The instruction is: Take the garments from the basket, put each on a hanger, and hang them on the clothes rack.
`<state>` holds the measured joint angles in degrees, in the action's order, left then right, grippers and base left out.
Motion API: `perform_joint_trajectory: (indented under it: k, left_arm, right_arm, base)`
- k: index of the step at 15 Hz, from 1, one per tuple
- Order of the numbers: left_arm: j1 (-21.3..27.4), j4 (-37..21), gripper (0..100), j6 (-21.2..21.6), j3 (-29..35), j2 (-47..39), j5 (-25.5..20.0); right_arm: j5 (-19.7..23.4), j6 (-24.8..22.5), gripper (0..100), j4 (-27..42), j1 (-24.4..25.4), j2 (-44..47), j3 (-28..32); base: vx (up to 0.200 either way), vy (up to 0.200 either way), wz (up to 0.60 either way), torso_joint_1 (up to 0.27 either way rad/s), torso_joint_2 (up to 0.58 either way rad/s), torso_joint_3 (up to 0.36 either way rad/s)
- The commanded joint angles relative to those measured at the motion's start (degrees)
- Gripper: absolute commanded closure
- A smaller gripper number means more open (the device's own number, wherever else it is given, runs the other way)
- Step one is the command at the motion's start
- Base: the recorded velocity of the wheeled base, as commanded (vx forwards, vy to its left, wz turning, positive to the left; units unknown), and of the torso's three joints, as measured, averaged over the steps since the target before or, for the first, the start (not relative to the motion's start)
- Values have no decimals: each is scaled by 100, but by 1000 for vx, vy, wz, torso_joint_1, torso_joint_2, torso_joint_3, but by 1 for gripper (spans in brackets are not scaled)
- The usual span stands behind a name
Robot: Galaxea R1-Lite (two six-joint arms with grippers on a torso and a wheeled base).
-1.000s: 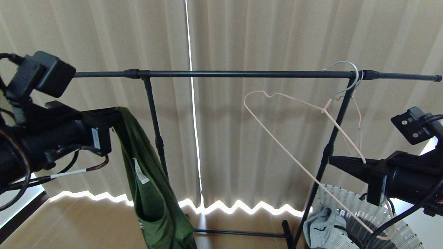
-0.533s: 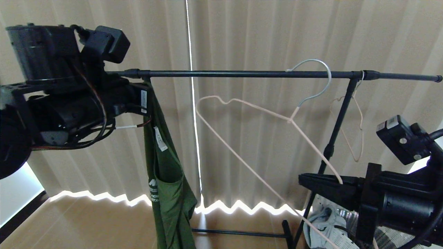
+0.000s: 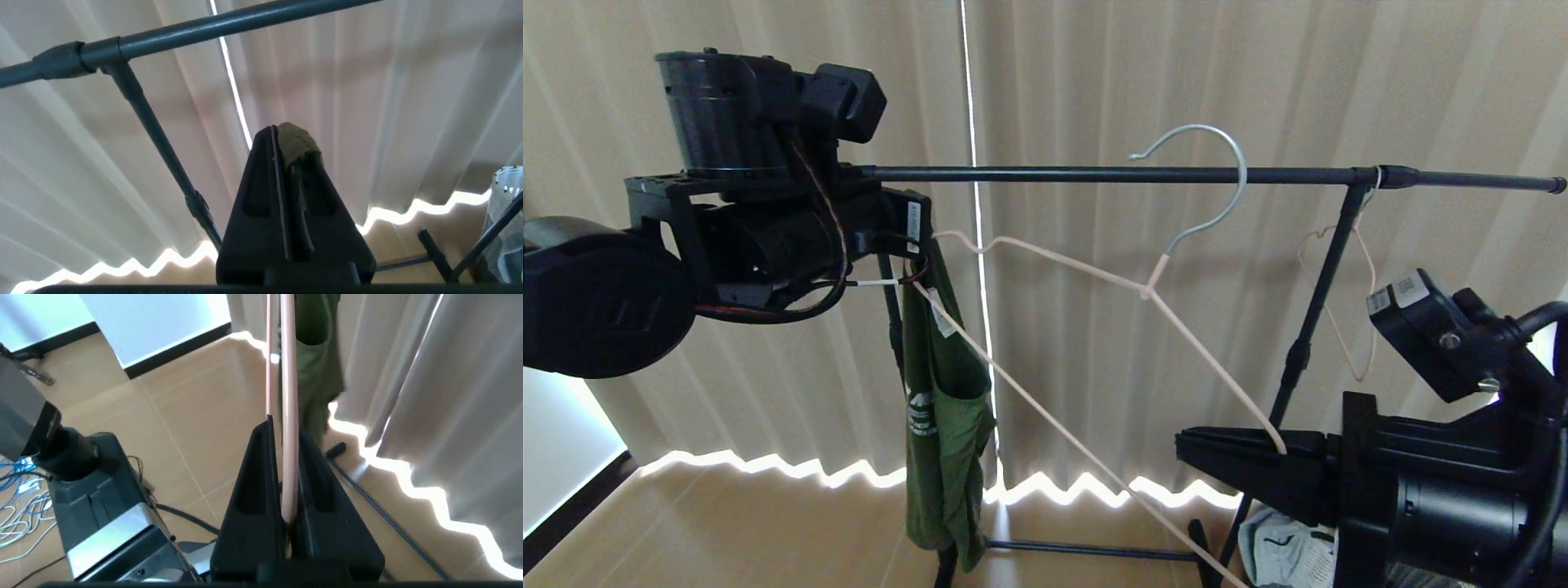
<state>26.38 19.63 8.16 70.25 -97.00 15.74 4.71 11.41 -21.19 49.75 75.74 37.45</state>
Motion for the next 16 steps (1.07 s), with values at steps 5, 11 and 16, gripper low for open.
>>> perform_joint_trajectory:
  k: [5,11,16]
  left_arm:
    - [-10,-64,100,11,-12,129,8]
    - [-107,-73,100,11,-29,129,158]
    - [-45,-64,100,2,-170,217,158]
  right_arm:
    - [-31,-42,100,-755,-132,644,87]
    - [-49,-42,100,-738,-194,609,61]
    - [-40,-42,100,-755,-238,793,157]
  base:
    - [0,0,0,0,0,0]
    - [0,0,0,0,0,0]
    - [0,0,0,0,0,0]
